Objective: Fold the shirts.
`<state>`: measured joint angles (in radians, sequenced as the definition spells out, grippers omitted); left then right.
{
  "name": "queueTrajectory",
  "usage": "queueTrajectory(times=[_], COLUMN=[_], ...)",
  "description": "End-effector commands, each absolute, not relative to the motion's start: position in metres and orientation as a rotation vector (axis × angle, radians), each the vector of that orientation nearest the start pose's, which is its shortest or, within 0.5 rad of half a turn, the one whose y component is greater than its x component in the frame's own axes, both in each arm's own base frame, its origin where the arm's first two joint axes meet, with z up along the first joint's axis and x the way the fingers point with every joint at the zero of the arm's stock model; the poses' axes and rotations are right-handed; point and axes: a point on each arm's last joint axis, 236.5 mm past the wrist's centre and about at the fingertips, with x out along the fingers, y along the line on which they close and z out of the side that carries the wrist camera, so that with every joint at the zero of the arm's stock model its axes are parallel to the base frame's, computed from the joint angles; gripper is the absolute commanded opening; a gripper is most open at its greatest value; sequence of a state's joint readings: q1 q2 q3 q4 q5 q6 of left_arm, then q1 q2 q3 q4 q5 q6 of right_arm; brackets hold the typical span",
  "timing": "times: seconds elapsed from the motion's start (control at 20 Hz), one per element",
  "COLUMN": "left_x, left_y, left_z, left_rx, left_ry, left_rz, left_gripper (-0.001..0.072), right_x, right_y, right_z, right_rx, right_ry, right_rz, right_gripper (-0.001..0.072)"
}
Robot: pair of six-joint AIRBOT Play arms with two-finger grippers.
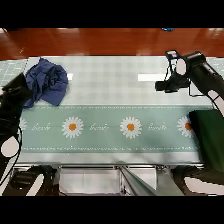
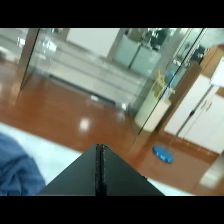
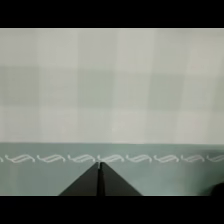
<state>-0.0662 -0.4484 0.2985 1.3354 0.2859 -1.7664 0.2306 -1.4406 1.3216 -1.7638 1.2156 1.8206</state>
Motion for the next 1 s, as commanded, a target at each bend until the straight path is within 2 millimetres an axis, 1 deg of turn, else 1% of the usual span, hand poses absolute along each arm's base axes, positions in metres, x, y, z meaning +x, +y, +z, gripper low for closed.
queueTrajectory(times=[0.0,0.05,0.1,0.2,0.25,0.35,0.45,0.5,0.55,0.6,0.65,0.7,0.75,0.8,0.85,0.9,0.95], left_x=[0.35,0.358,0.368,0.388,0.396,0.402,0.399,0.397,0.394,0.39,0.386,0.386,0.391,0.398,0.407,0.418,0.428], left_y=[-0.002,-0.005,-0.008,-0.018,-0.023,-0.032,-0.04,-0.041,-0.043,-0.045,-0.047,-0.047,-0.042,-0.032,-0.018,-0.001,0.02], left_z=[0.21,0.211,0.215,0.226,0.233,0.257,0.284,0.291,0.285,0.268,0.245,0.224,0.208,0.196,0.184,0.17,0.15], left_rx=[-0.429,-0.413,-0.337,-0.119,-0.054,-0.033,-0.034,-0.033,-0.031,-0.026,-0.016,-0.007,-0.004,-0.001,-0.01,-0.037,-0.074], left_ry=[-0.162,-0.111,-0.049,0.085,0.148,0.237,0.236,0.228,0.258,0.328,0.42,0.48,0.508,0.532,0.561,0.598,0.65], left_rz=[-0.019,-0.019,-0.022,-0.054,-0.076,-0.121,-0.15,-0.155,-0.162,-0.174,-0.185,-0.185,-0.165,-0.135,-0.096,-0.054,-0.002], left_gripper=[0.002,0.002,0.002,0.002,0.002,0.002,0.002,0.002,0.0023,0.0075,0.0199,0.0384,0.0507,0.0507,0.0507,0.0507,0.0507], right_x=[0.443,0.45,0.456,0.462,0.461,0.459,0.452,0.445,0.436,0.428,0.419,0.409,0.399,0.387,0.375,0.364,0.354], right_y=[0.059,0.058,0.057,0.047,0.041,0.028,0.023,0.022,0.021,0.02,0.018,0.016,0.014,0.013,0.015,0.018,0.024], right_z=[0.023,0.036,0.051,0.082,0.096,0.122,0.148,0.156,0.161,0.161,0.154,0.142,0.127,0.107,0.089,0.073,0.059], right_rx=[-0.112,-0.114,-0.115,-0.144,-0.158,-0.193,-0.186,-0.175,-0.165,-0.163,-0.161,-0.166,-0.175,-0.181,-0.176,-0.163,-0.14], right_ry=[1.156,1.124,1.088,1.017,0.992,0.93,0.874,0.865,0.861,0.86,0.865,0.883,0.911,0.954,0.994,1.029,1.056], right_rz=[-0.051,-0.055,-0.058,-0.085,-0.102,-0.136,-0.15,-0.15,-0.147,-0.144,-0.143,-0.142,-0.14,-0.135,-0.123,-0.107,-0.084], right_gripper=[0.0018,0.0018,0.0018,0.0018,0.0018,0.0021,0.0071,0.0085,0.0179,0.0306,0.0421,0.0421,0.0421,0.0421,0.0421,0.0421,0.0421])
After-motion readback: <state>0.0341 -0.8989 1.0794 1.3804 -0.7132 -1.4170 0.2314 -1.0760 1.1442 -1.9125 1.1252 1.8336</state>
